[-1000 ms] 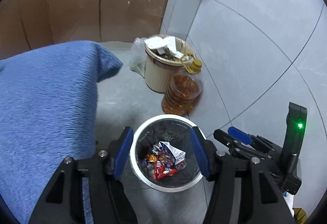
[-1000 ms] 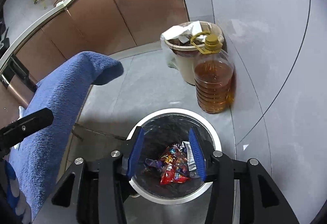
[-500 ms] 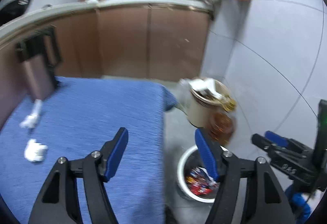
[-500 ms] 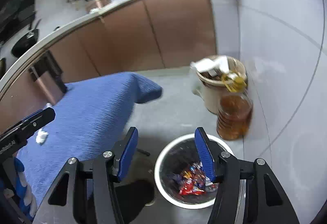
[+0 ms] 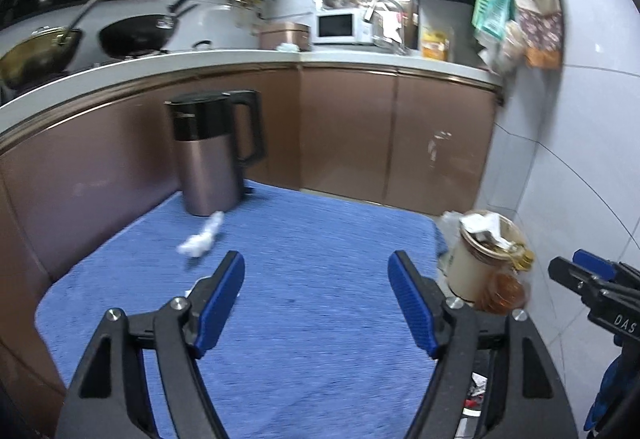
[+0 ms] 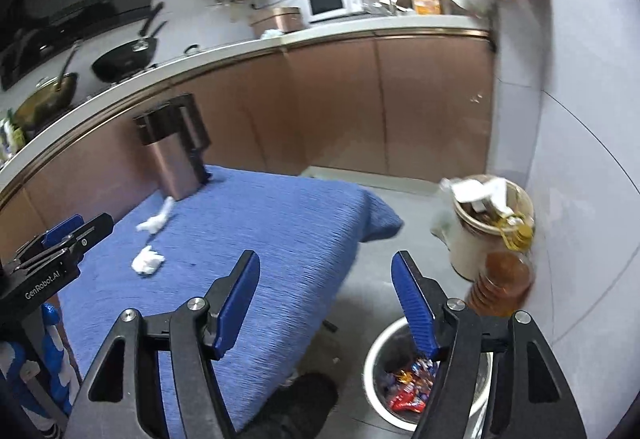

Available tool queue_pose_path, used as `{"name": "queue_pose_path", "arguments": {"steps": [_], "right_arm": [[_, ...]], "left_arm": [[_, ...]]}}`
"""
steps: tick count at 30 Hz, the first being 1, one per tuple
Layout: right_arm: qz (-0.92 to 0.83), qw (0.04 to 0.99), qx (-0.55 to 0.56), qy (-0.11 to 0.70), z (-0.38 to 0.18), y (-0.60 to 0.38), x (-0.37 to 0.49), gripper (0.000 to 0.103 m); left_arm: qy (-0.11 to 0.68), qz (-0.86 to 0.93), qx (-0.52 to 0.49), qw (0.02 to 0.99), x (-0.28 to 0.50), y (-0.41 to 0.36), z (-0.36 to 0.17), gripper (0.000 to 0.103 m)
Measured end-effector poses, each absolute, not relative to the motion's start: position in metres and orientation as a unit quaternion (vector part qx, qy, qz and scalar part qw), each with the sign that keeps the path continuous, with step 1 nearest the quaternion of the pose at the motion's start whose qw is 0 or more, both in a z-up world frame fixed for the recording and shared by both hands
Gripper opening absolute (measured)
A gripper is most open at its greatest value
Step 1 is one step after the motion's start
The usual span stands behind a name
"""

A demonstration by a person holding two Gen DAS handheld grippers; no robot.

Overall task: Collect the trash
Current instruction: 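Move both open tools back toward the white tissues on the towel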

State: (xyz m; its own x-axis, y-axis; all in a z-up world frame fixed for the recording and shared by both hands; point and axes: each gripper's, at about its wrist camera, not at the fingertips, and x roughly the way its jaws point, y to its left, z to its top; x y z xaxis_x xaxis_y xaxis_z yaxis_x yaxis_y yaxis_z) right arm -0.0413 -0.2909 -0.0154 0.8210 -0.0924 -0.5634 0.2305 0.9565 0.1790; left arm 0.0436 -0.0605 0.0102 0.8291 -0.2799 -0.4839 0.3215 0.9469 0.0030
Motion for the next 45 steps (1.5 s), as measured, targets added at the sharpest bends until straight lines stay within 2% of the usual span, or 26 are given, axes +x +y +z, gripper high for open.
{"name": "queue_pose_path", "arguments": {"steps": [9,17,33,45], "right_arm": [[-0.049,0.956,0.09,0.274,0.005,-0.243,-0.027,0.072],[-0.024,0.959,0.06,0.276,0.012,-0.205,-0.012,0.077],[0.018,0.956,0.016,0.293,0.011,-0.148,0.023,0.078],[0.047,0.944,0.009,0.327,-0.016,-0.128,0.068,0.078]], "left_arm": [[0.234,-0.105,0.023,0.966,0.037,-0.002,0.012,0.074],[0.23,-0.066,0.008,0.971,0.037,0.038,0.009,0.079],[0.249,-0.043,-0.011,0.967,0.059,0.083,-0.006,0.08],[0.29,-0.023,0.0,0.957,0.095,0.094,-0.036,0.08]]}}
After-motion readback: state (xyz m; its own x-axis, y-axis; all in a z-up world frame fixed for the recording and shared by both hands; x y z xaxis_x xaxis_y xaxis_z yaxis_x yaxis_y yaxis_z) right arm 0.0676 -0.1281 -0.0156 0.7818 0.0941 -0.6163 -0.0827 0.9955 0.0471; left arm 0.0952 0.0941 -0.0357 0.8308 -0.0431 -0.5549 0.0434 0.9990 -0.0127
